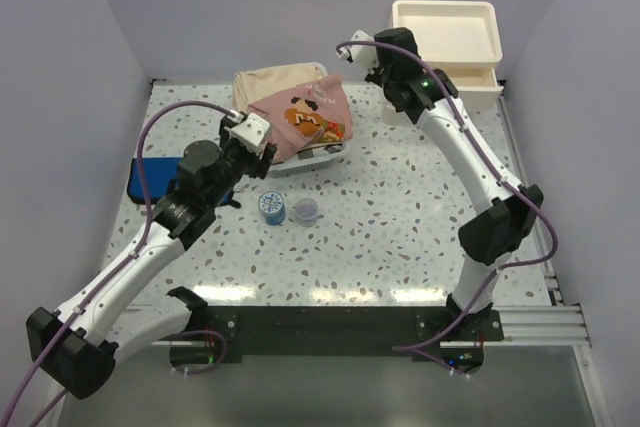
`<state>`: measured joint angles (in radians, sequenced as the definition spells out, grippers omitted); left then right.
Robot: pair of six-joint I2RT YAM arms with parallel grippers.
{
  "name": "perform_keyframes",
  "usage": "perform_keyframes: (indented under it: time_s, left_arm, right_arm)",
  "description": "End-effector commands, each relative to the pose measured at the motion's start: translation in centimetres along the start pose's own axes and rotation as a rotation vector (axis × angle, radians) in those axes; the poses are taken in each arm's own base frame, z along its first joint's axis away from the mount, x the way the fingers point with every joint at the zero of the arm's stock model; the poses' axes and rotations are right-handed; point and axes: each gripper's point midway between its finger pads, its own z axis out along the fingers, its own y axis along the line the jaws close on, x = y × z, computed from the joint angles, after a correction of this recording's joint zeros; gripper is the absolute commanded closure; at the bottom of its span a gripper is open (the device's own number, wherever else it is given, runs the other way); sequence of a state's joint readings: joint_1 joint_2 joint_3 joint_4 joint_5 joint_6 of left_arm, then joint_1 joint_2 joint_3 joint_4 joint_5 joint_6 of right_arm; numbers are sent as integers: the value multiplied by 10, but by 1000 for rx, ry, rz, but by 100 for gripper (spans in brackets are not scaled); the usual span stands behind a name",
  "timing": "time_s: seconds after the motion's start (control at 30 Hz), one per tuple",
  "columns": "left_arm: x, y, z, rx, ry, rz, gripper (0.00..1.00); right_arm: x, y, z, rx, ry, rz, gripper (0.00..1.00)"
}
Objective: Sort the stationery into containers
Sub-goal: Place the pen in the drawer, then close the drawer in the storage box.
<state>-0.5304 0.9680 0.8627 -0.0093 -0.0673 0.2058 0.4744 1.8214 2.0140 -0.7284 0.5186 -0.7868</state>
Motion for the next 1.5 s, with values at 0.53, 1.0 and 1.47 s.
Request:
perform_keyframes:
  time_s: [0.53,1.0,1.47]
  left_arm:
    - [0,2,33,-29,44,-70,33]
    - [-3,5,47,-34,57,-55,34]
    - [-4,9,37,-32,76,-40,31]
  right_arm:
    - [130,-4,75,-38,46,706,100]
    - [116,-52,143,86,-11,779,100]
    - [115,-29,64,-55,14,865,72]
